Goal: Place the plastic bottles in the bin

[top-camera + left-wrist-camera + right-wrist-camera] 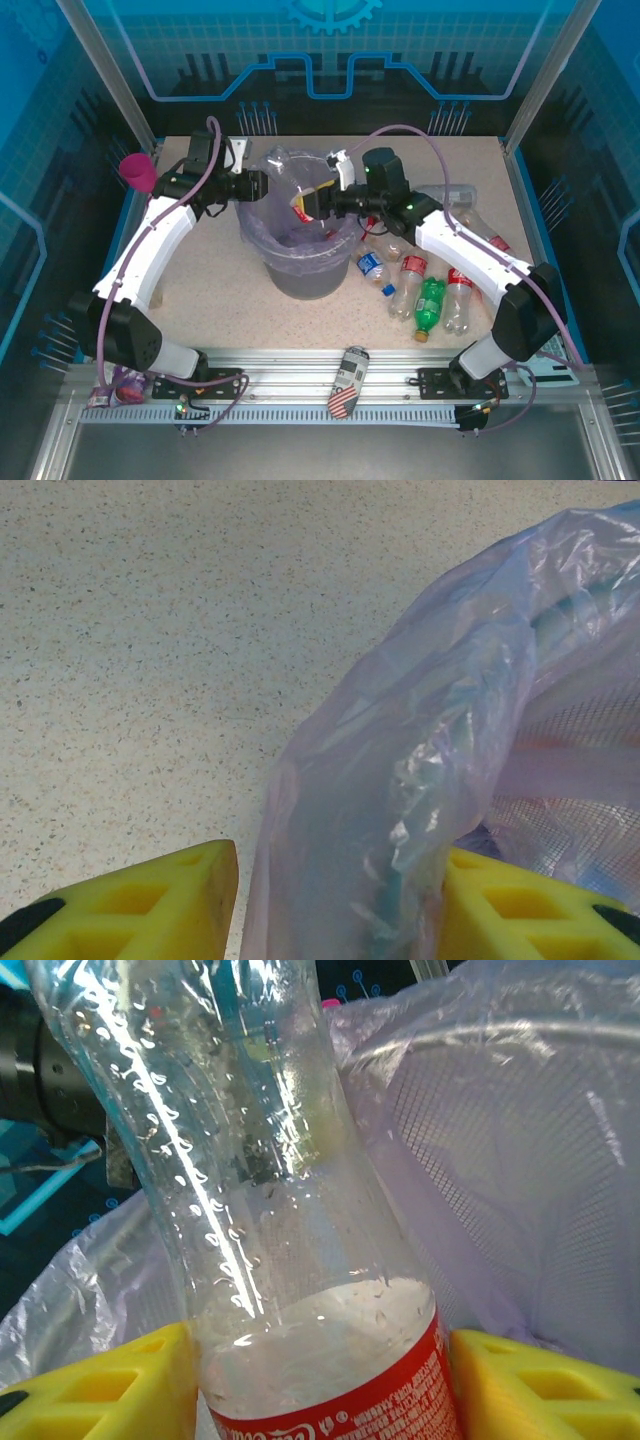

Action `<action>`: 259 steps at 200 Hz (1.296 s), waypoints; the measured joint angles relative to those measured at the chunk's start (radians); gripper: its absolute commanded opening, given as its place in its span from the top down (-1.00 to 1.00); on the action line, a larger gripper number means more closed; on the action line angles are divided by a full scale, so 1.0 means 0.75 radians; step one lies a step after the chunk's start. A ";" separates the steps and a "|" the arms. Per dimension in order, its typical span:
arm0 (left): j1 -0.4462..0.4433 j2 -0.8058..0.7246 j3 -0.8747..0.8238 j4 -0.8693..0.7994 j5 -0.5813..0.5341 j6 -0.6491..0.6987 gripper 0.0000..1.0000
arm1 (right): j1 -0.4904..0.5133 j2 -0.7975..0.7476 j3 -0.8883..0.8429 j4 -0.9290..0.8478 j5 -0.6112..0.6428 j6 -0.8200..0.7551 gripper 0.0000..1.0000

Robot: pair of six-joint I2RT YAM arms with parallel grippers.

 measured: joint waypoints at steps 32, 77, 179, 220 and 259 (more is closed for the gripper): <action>0.001 -0.005 -0.007 0.008 -0.007 0.000 -0.01 | 0.025 0.000 -0.055 0.049 0.010 -0.036 -0.38; 0.007 -0.006 -0.012 0.013 -0.010 0.001 0.01 | 0.026 0.000 -0.060 0.061 0.040 -0.095 -0.51; 0.018 -0.008 -0.018 0.014 -0.009 0.002 0.00 | 0.026 0.010 0.135 -0.190 0.097 -0.291 -0.81; 0.024 -0.010 -0.022 0.014 -0.009 0.002 0.01 | 0.024 -0.014 0.358 -0.372 0.197 -0.425 -0.84; 0.025 -0.011 -0.023 0.014 -0.010 0.002 0.00 | -0.054 -0.187 0.382 -0.562 0.381 -0.468 -0.82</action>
